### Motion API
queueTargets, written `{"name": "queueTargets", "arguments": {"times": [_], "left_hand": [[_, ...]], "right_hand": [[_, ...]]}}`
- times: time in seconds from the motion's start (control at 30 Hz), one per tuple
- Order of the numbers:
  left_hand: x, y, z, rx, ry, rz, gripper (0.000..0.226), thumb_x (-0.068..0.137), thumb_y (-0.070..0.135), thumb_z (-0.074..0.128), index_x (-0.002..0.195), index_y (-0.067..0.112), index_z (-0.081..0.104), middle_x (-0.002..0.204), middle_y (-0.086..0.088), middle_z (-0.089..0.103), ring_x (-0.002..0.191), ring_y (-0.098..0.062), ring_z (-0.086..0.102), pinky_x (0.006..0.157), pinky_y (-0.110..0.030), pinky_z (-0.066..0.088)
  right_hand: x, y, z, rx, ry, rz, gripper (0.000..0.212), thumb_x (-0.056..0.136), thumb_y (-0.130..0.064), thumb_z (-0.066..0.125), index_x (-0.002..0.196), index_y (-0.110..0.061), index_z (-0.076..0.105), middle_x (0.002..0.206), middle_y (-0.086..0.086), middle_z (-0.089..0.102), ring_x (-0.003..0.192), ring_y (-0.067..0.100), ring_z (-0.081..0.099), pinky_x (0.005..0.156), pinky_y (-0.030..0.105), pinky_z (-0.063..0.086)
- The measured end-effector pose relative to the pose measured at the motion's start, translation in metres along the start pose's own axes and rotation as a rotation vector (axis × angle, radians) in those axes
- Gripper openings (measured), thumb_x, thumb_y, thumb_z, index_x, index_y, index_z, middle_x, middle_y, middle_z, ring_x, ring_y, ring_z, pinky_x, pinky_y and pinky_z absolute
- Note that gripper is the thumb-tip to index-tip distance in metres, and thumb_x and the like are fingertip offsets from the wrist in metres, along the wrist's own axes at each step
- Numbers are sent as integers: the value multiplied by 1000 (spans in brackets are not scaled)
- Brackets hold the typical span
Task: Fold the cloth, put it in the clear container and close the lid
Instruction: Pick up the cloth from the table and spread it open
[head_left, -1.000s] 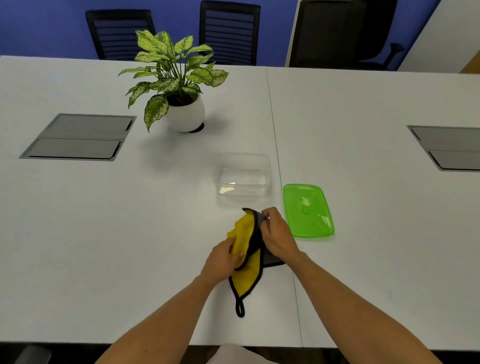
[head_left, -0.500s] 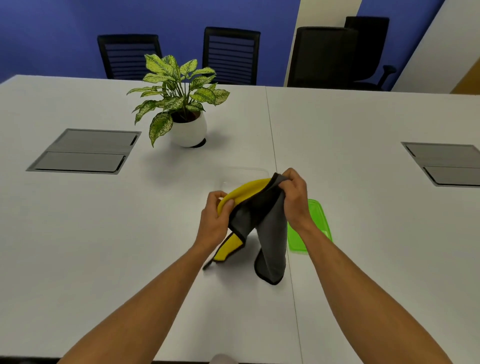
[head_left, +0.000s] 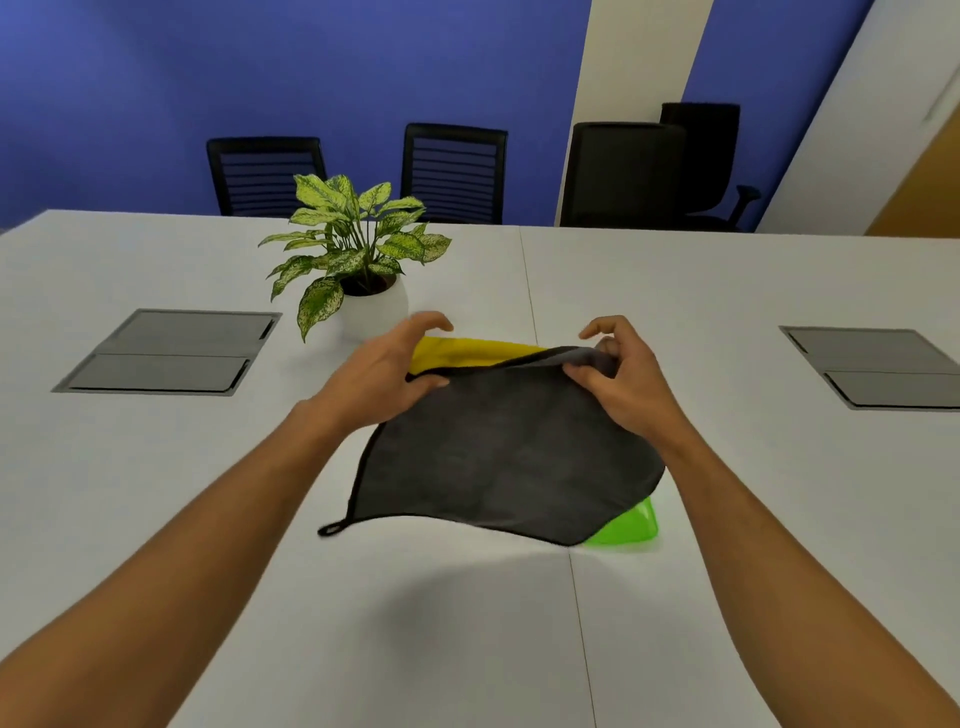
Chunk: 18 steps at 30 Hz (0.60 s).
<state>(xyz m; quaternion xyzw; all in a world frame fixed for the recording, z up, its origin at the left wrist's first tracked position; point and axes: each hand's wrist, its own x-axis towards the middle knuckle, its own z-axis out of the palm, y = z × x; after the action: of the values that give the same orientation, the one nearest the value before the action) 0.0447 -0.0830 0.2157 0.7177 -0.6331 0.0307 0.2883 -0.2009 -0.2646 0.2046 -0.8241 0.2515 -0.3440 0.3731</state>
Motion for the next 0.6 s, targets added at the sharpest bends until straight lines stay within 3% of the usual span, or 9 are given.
{"name": "queueTargets", "arguments": {"times": [0.07, 0.2, 0.37, 0.47, 0.6], "left_hand": [[5, 4, -8, 124, 16, 81, 56, 83, 27, 74, 125, 33, 38, 113, -5, 58, 66, -21, 48, 58, -29, 36], [11, 11, -18, 219, 74, 176, 46, 81, 17, 74, 117, 21, 47, 102, -12, 63, 66, -35, 59, 56, -31, 35], [17, 9, -25, 186, 91, 157, 24, 83, 15, 53, 106, 11, 58, 86, -12, 66, 67, -37, 60, 57, -33, 35], [22, 3, -36, 71, 145, 105, 21, 86, 24, 44, 99, 14, 56, 84, -8, 62, 70, -32, 57, 58, -36, 41], [33, -4, -48, -50, 209, 69, 8, 88, 15, 49, 91, 11, 56, 84, 0, 50, 73, -23, 47, 62, -37, 39]], "right_hand": [[5, -8, -9, -43, -8, -53, 26, 84, -22, 70, 102, -32, 55, 64, -17, 56, 64, 3, 54, 60, 9, 41], [14, -17, -30, -113, -124, -65, 14, 81, -24, 73, 83, -24, 59, 78, -6, 62, 71, 6, 55, 61, 15, 43], [15, -18, -48, -386, -413, 5, 22, 80, -17, 74, 69, -24, 56, 71, -10, 58, 67, 8, 52, 58, 19, 38], [12, -12, -61, -455, -447, 40, 26, 82, -15, 70, 66, -25, 52, 70, -9, 56, 65, 9, 50, 58, 23, 35], [10, -4, -77, -432, -401, 103, 17, 85, -19, 68, 77, -25, 55, 80, -6, 61, 75, 15, 57, 62, 26, 43]]}}
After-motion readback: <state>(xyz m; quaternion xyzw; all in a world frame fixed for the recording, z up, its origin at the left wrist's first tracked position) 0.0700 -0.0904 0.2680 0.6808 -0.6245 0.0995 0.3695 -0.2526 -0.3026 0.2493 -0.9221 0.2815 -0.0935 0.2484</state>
